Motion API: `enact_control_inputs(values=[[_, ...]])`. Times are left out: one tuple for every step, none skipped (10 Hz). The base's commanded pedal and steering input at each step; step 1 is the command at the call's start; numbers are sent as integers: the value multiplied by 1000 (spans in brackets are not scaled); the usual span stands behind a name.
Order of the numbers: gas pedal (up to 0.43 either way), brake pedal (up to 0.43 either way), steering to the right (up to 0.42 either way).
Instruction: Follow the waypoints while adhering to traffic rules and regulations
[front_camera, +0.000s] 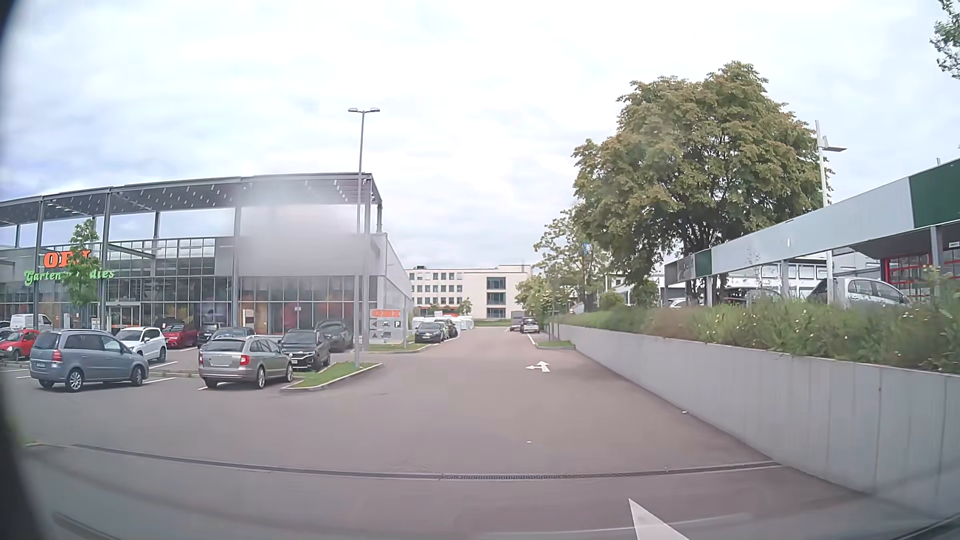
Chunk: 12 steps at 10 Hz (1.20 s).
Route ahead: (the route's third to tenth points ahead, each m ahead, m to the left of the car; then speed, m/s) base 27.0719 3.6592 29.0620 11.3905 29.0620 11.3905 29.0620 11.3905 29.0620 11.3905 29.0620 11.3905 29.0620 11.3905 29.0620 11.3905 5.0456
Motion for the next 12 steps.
enact_control_inputs(values=[[0, 134, -29], [0, 134, -29], [0, 146, -29], [0, 183, -29], [0, 189, -29], [0, 201, -29], [0, 201, -29], [0, 177, -29], [0, 146, -29], [0, 134, -29], [0, 134, -29], [0, 134, -29]])
